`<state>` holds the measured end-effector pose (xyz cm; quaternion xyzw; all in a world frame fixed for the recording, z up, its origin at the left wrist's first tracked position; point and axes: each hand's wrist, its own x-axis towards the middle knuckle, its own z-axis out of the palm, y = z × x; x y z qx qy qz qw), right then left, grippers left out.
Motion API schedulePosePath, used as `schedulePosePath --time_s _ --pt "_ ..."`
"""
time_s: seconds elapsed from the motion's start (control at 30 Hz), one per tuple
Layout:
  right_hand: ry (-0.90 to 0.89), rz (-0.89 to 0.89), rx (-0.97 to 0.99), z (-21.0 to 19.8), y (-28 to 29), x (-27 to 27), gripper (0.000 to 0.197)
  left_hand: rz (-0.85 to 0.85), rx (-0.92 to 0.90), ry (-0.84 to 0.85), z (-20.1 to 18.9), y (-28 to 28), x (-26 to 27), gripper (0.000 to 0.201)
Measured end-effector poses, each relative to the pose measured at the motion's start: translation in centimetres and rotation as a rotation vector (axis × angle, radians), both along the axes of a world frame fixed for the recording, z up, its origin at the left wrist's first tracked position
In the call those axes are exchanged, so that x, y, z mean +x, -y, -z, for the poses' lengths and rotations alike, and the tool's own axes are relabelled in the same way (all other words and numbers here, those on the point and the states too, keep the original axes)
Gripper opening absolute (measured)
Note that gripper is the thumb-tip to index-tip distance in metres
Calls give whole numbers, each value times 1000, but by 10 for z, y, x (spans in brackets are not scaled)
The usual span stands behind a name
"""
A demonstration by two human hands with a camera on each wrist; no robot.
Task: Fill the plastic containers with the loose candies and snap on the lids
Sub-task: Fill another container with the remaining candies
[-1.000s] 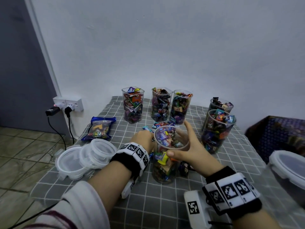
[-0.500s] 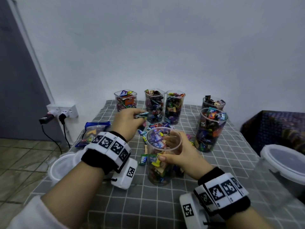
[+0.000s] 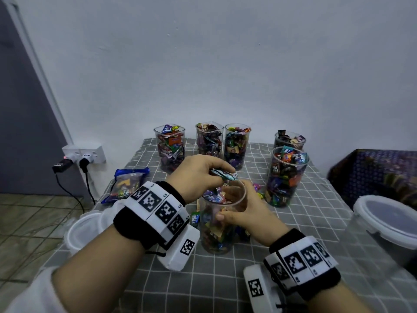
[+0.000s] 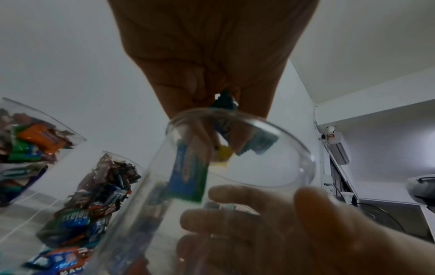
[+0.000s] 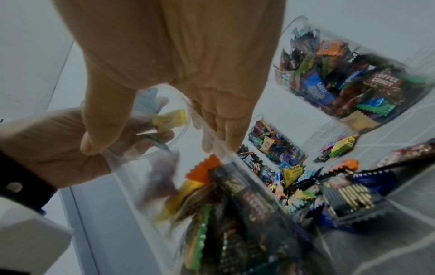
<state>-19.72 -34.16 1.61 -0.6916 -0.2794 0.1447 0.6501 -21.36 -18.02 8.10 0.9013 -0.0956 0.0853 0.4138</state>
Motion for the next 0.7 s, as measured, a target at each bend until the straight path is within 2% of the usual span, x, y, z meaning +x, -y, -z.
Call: schedulePosePath --time_s 0.13,0.27,0.47,0.53,0.6,0.67,0.7 --pt "5 26 -21 3 0 3 61 18 1 -22 -2 -1 -1 33" --pt "25 41 -64 2 1 3 61 34 -31 -26 1 -1 -1 38" --pt "48 28 -137 -1 3 8 67 -29 -262 106 5 -5 1 43" --pt "52 4 -211 -5 7 12 71 -71 -303 146 5 -10 1 41" --pt "56 -52 -352 -6 14 19 82 -113 -313 128 7 -19 5 41" --pt "110 -85 -567 -7 21 26 93 -154 -248 39 15 -30 11 40" --pt "132 -82 -679 -9 24 28 91 -171 -174 -4 20 -36 14 38"
